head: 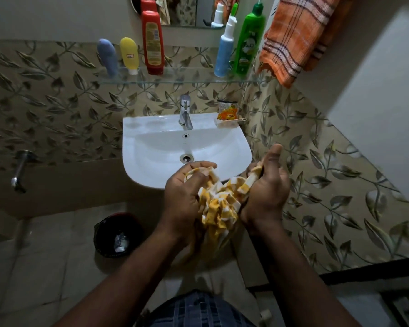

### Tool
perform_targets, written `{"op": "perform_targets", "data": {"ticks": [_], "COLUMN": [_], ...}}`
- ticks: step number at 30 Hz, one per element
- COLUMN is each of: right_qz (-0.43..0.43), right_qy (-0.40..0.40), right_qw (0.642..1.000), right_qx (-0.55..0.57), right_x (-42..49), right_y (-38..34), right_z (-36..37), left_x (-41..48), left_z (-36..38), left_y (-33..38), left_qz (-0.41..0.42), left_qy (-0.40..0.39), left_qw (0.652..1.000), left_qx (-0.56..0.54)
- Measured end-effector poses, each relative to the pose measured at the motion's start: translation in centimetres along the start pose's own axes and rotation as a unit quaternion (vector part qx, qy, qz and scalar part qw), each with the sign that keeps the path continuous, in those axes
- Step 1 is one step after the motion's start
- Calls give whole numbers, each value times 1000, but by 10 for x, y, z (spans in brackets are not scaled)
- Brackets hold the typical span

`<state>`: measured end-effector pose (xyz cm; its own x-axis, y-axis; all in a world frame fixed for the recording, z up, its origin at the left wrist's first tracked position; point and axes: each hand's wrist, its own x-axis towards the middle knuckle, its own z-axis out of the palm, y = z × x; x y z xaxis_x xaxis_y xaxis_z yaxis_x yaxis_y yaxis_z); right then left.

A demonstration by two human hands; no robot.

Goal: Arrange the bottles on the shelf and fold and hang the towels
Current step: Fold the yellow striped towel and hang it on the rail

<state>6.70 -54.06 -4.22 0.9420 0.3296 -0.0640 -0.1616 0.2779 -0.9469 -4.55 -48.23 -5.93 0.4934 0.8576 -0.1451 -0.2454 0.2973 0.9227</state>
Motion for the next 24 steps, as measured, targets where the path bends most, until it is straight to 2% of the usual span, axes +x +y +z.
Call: {"op": "perform_targets", "data": {"ticks": [2,6,8,10,13,16,18,21,24], "right_qz": [-11,-23,-17,14,31,-12,5,33,69], "right_qy": [14,-35,-51,-71,-164,-308,-352,-338,-358], "right_qw": [999,990,987,992,982,941,930,941,928], "right_qx": [-37,-132,-153,-99,-83,-140,-111,2,69], "right_x": [3,1,-2,-4,-4,0,1,1,6], "right_y": [-1,8,10,7,5,5,4,3,2], "right_z": [2,9,12,15,11,-4,-10,-11,-16], "left_x": [-5,-16,-16,-13,-7,1,4,4,8], "left_z": [3,13,14,13,7,-2,-7,-11,-17], "left_y": [1,-4,-4,-5,-2,12,17,22,24], "left_qz": [-2,6,17,33,44,48,48,16,2], "left_qy": [-32,-113,-105,-78,-48,-25,-30,-48,-27], "left_qw": [999,993,993,993,995,996,996,999,1000], "left_qx": [5,32,58,79,80,73,68,5,-13]}}
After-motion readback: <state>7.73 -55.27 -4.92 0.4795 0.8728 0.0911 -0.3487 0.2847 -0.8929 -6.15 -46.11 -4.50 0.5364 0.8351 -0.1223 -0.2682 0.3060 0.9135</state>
